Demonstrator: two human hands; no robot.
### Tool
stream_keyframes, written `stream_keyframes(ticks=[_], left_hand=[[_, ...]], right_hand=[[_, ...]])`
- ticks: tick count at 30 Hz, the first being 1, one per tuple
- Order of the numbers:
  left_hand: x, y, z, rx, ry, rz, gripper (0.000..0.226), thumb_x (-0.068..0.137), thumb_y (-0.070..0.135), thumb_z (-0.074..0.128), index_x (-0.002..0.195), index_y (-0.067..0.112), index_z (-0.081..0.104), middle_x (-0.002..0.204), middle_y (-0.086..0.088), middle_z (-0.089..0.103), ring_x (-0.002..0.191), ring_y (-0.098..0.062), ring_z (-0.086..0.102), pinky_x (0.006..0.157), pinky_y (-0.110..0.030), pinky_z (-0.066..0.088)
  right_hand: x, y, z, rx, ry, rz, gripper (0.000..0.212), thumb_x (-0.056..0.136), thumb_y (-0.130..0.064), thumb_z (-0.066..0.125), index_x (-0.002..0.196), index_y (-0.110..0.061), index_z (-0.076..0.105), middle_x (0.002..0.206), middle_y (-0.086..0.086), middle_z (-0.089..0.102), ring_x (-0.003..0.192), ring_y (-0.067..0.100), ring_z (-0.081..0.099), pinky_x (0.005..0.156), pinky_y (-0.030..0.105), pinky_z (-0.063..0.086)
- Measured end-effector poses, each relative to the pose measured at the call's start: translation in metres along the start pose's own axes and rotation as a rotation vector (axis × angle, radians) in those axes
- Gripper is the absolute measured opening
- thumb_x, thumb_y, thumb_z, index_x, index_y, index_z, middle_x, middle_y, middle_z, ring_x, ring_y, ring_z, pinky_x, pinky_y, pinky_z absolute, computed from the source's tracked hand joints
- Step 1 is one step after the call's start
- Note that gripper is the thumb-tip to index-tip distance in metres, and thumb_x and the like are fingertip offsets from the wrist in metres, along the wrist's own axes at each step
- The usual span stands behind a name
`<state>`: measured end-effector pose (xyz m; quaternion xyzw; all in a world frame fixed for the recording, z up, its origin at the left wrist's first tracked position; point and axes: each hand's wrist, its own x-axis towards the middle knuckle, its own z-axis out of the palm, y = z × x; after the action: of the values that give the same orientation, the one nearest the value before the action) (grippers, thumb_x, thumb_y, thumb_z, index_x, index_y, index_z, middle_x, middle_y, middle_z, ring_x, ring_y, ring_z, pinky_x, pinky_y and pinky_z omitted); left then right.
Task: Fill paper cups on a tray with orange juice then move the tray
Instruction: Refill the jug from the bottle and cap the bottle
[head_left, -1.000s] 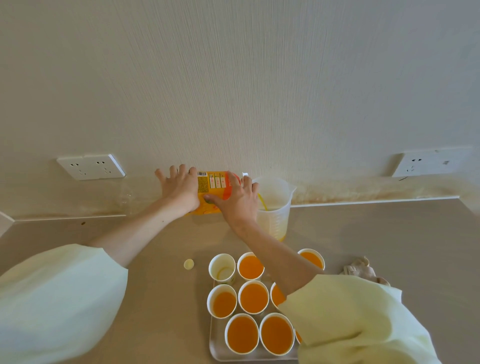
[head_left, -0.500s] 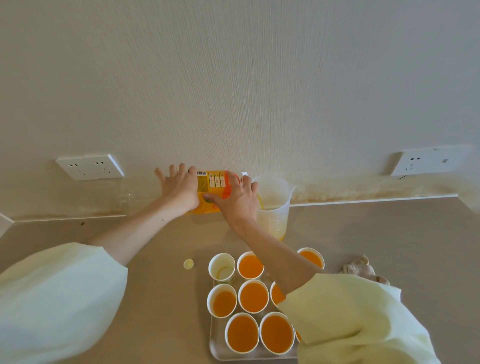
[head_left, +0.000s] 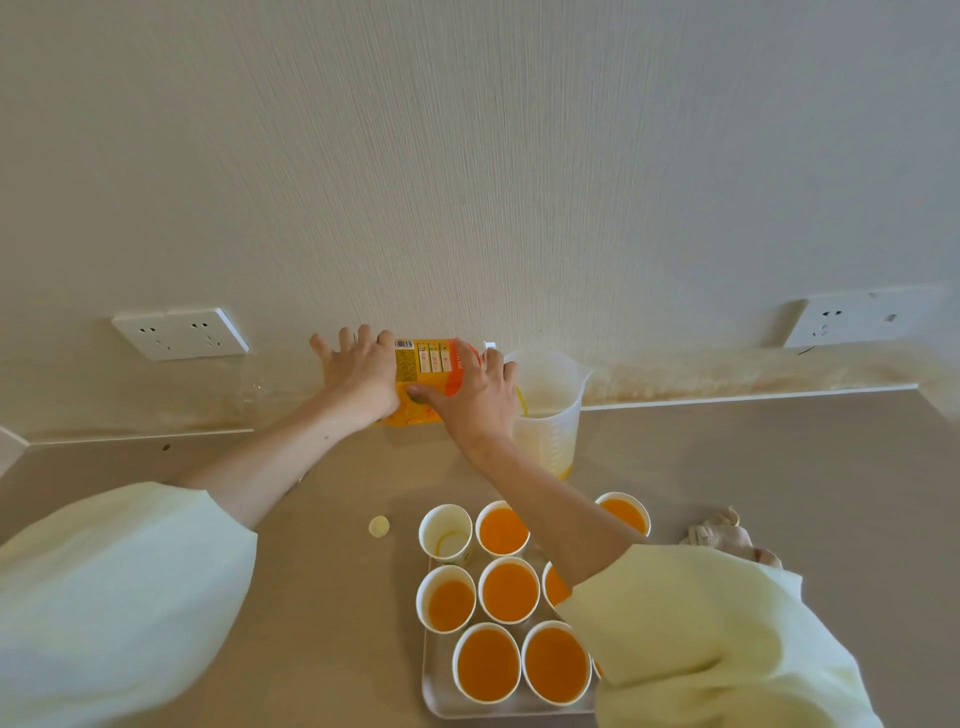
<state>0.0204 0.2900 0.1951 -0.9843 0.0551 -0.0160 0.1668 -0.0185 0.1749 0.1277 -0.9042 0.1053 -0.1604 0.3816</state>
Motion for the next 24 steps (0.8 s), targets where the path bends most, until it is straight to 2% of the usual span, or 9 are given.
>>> stream_keyframes(ticks=[24], left_hand=[[0.0024,0.0005,0.0015,0.019,0.013,-0.003,0.071,0.067,0.015,0.068,0.131,0.018,0.036,0.126,-0.006,0.040,0.122,-0.028,0.036,0.105,-0.055,0.025]], right_hand=[[-0.0002,-0.0003,-0.0015,0.015,-0.003,-0.002,0.086,0.071,-0.071,0.065,0.141,-0.027,0.042,0.136,0.006,0.044,0.117,0.029,0.038,0.099,0.035,0.035]])
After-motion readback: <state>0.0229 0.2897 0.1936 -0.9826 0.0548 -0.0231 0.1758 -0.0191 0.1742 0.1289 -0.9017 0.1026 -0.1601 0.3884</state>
